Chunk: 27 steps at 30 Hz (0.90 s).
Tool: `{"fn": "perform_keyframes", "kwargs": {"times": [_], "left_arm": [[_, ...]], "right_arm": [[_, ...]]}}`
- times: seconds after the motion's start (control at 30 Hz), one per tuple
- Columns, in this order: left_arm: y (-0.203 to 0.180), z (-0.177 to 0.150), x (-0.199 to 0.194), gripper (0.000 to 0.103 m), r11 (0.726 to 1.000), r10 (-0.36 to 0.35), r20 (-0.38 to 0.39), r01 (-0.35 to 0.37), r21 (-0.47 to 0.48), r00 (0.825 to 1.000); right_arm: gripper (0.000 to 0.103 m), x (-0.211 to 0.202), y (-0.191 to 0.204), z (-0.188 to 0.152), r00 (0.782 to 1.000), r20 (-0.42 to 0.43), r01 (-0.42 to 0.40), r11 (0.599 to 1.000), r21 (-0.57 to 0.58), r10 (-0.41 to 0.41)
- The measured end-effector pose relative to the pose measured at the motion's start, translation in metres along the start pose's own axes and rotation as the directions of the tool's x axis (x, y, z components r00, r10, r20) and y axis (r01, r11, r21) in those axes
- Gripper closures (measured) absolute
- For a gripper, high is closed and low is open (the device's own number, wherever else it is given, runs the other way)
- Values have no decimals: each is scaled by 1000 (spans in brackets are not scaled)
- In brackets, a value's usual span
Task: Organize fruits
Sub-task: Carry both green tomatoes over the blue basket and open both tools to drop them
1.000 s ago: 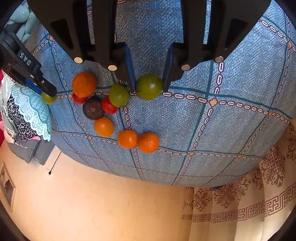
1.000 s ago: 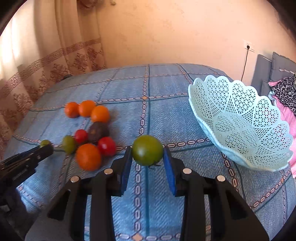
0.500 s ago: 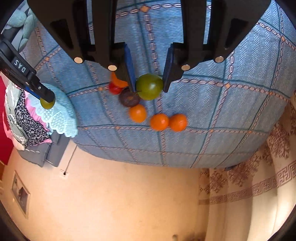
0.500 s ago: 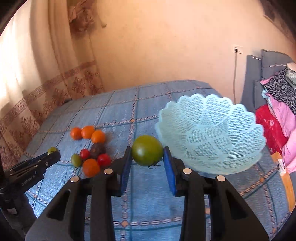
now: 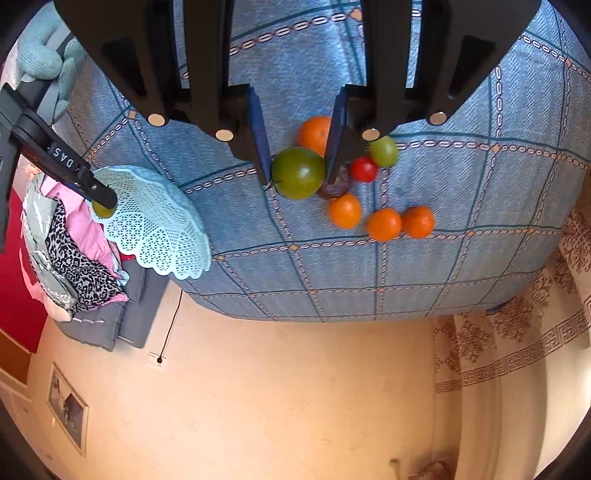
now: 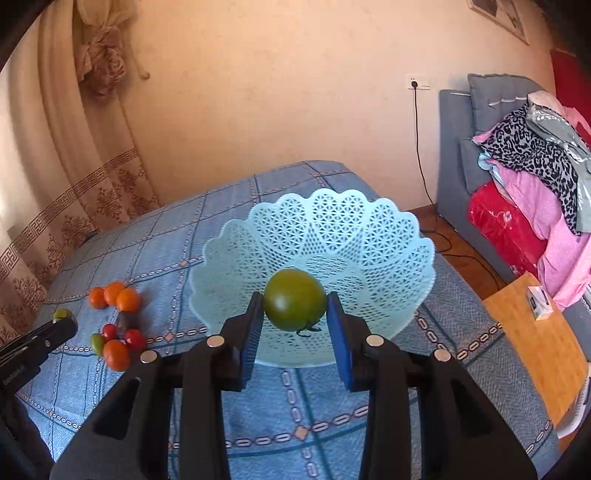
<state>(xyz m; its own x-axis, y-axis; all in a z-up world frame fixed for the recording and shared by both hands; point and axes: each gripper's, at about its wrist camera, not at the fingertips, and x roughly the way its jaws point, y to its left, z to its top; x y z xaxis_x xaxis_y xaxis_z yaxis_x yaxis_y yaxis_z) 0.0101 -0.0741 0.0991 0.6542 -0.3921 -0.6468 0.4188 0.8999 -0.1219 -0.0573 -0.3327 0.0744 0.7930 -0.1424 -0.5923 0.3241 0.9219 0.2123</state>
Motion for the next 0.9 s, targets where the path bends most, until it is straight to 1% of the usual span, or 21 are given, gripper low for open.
{"fn": "perform_keyframes", "kwargs": {"times": [0.03,0.07,0.1,0.13,0.23,0.33,0.5,0.73,0.9], "left_arm": [[-4,1,1,73,1000,-2,1,2,4,1000],[-10,3,2,73,1000,-5,1,5,11,1000],[-14,4,2,73,1000,-8,0,8,16,1000],[-18,5,4,73,1000,-12,-3,12,21,1000],[-31,9,8,73,999,-26,-10,26,43,1000],[-48,14,12,73,996,-46,-12,47,70,999],[-76,22,24,73,987,-111,-31,114,110,993],[-115,29,50,73,968,-185,-83,196,155,979],[-133,30,61,72,960,-195,-102,211,184,976]], "right_arm": [[64,1,-4,0,1000,-7,-1,1000,10,1],[59,1,-10,0,1000,-9,-9,1000,27,9],[46,0,-14,0,1000,-2,-8,999,34,9],[41,-2,-16,-1,1000,6,-4,999,37,4],[41,-8,-22,0,999,43,16,999,36,-17],[41,-12,-29,-1,998,61,22,999,50,-25],[41,-15,-43,-1,996,83,31,996,87,-38],[41,-15,-55,-2,995,86,42,992,122,-53],[41,-16,-60,-2,994,89,49,989,137,-62]]}}
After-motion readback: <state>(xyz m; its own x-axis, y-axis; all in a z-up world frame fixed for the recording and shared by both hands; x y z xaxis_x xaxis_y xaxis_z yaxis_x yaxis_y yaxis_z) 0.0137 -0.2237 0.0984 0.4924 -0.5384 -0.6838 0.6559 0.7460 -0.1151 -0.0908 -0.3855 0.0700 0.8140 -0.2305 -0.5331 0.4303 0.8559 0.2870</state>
